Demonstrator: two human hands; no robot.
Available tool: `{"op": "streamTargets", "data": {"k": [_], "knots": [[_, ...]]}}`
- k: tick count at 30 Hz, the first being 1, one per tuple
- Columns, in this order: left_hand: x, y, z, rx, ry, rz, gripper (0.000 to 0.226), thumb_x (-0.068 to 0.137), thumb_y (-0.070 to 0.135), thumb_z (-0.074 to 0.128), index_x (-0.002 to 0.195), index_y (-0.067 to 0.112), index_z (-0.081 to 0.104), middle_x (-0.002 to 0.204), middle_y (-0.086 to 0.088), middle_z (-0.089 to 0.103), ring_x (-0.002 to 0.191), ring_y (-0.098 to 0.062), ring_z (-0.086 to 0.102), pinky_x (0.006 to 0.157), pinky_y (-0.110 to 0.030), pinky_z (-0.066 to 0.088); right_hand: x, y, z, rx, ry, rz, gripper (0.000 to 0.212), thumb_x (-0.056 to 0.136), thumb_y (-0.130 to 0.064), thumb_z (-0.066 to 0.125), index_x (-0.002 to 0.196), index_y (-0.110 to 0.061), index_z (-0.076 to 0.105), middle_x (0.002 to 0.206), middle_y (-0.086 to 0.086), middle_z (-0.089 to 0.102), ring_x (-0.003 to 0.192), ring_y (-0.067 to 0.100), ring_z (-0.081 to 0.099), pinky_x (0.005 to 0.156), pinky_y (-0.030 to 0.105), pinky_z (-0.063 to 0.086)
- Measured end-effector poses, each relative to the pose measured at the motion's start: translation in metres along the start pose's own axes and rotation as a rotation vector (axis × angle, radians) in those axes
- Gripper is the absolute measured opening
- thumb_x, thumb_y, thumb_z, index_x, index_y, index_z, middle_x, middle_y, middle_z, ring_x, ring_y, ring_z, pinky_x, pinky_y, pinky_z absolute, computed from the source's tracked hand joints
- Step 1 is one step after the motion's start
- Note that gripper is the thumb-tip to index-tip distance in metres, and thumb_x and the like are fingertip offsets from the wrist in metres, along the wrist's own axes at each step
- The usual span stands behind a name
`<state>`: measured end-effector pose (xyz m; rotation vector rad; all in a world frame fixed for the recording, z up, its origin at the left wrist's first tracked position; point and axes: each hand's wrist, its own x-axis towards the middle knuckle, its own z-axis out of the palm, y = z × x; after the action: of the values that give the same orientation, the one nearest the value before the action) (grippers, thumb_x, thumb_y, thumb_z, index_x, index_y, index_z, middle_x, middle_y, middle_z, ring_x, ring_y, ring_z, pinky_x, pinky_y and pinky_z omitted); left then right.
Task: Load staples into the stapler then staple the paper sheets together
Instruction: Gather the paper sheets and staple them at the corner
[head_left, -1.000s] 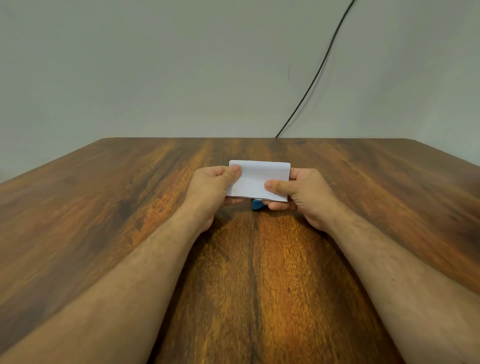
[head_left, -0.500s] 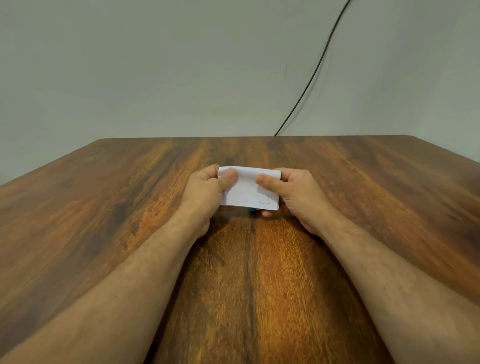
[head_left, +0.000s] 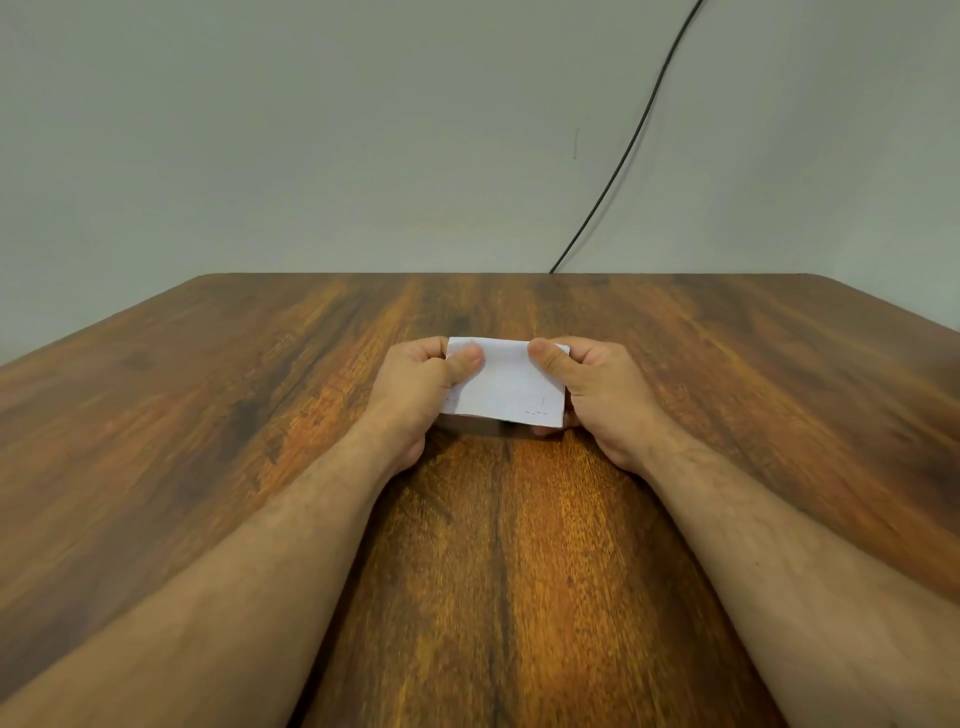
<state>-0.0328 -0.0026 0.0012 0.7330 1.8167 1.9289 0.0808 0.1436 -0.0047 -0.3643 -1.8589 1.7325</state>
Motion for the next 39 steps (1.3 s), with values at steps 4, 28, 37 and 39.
{"op": "streamTargets", "data": {"k": [4, 28, 37, 39], "knots": [[-0.0012, 0.0004, -0.0006, -0.075, -0.026, 0.009, 0.018, 0.091, 0.023, 0.069, 0.094, 0.007, 0.076, 0.093, -0.016, 0.077, 0.084, -0.026, 0.07, 0.078, -0.041, 0.055, 0.0019, 0.004, -0.0024, -0.012, 0.046, -0.011, 0.02, 0.097, -0.027, 0.066, 0.091, -0.012, 0.08, 0.088, 0.01, 0.078, 0.077, 0.021, 0.07, 0.071, 0.037, 0.052], [-0.0037, 0.0012, 0.0048, 0.104, 0.112, 0.043, 0.027, 0.095, 0.034, 0.065, 0.08, 0.013, 0.074, 0.097, -0.012, 0.074, 0.098, -0.033, 0.069, 0.089, -0.049, 0.056, 0.0014, 0.0015, -0.0063, 0.002, -0.021, 0.013, 0.01, 0.09, -0.018, 0.074, 0.096, -0.017, 0.081, 0.102, 0.013, 0.078, 0.098, 0.03, 0.073, 0.084, 0.047, 0.059], [0.0004, -0.0052, 0.002, 0.077, -0.024, 0.109, 0.006, 0.085, 0.021, 0.078, 0.089, 0.018, 0.075, 0.088, -0.007, 0.078, 0.082, -0.023, 0.074, 0.067, -0.035, 0.057, -0.0008, 0.0006, -0.0061, -0.064, -0.015, -0.014, 0.008, 0.086, -0.017, 0.078, 0.081, -0.012, 0.081, 0.081, 0.007, 0.079, 0.075, 0.015, 0.071, 0.063, 0.027, 0.056], [0.0009, -0.0057, 0.0015, 0.111, -0.009, 0.104, 0.01, 0.088, 0.025, 0.075, 0.092, 0.016, 0.075, 0.09, -0.008, 0.078, 0.085, -0.025, 0.074, 0.07, -0.039, 0.059, 0.0008, 0.002, -0.0064, -0.067, -0.013, -0.015, 0.007, 0.086, -0.018, 0.078, 0.082, -0.013, 0.081, 0.084, 0.008, 0.079, 0.079, 0.019, 0.072, 0.067, 0.031, 0.057]]}}
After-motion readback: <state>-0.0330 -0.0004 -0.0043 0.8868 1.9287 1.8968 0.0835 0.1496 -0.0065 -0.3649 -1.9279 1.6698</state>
